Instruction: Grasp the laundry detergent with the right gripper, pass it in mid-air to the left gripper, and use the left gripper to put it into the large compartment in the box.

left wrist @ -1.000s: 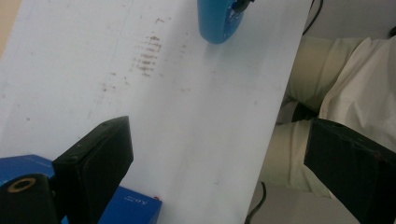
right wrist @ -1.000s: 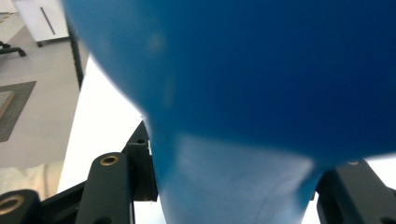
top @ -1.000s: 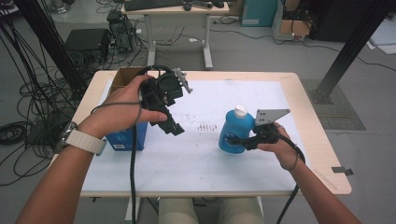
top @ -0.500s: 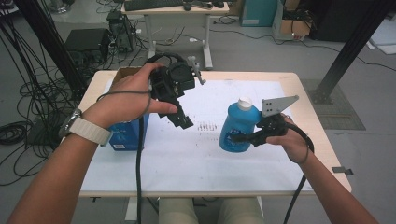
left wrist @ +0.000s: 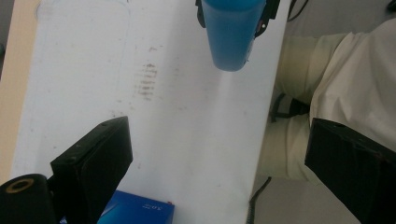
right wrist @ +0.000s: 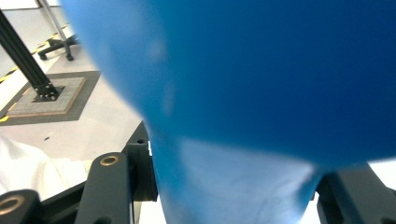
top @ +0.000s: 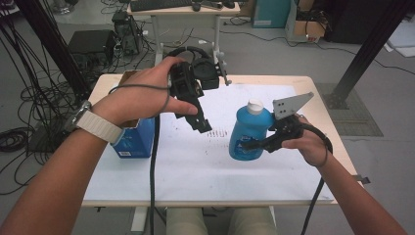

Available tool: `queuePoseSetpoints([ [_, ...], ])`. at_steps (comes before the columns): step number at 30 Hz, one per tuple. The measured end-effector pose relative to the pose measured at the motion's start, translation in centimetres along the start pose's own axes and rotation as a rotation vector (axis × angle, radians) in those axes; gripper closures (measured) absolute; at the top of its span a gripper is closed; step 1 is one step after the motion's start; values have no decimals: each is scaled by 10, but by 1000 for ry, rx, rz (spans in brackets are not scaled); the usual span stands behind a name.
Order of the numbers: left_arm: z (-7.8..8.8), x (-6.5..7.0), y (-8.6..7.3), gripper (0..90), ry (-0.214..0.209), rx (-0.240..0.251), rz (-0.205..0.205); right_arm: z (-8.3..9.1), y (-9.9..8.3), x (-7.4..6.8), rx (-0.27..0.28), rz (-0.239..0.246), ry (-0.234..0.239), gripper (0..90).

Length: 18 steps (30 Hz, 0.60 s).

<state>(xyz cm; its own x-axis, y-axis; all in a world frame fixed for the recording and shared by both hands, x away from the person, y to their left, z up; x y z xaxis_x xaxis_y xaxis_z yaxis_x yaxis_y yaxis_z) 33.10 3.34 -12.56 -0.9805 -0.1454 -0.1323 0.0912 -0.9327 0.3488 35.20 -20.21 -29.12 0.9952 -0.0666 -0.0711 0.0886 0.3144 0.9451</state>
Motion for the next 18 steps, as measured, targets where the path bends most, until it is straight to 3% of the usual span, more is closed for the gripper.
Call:
queuePoseSetpoints([
  [18, -10, 2, 11, 78, -53, -29, -33, -19, 9, -5, -43, 40, 83, 426],
])
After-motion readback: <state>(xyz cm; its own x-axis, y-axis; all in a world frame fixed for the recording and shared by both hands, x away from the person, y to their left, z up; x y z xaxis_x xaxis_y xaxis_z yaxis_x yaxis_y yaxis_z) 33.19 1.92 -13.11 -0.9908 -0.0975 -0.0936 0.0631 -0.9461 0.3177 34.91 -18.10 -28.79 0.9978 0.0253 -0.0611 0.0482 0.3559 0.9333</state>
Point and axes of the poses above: each handheld gripper's, and its own axes: z roughly backward along the jaws, y roughly out of its top, x roughly to its right, the point moved 1 cm from there along -z, roughly forward along the jaws, and after that the axes turned 6 degrees about x, right-handed, at the moved point
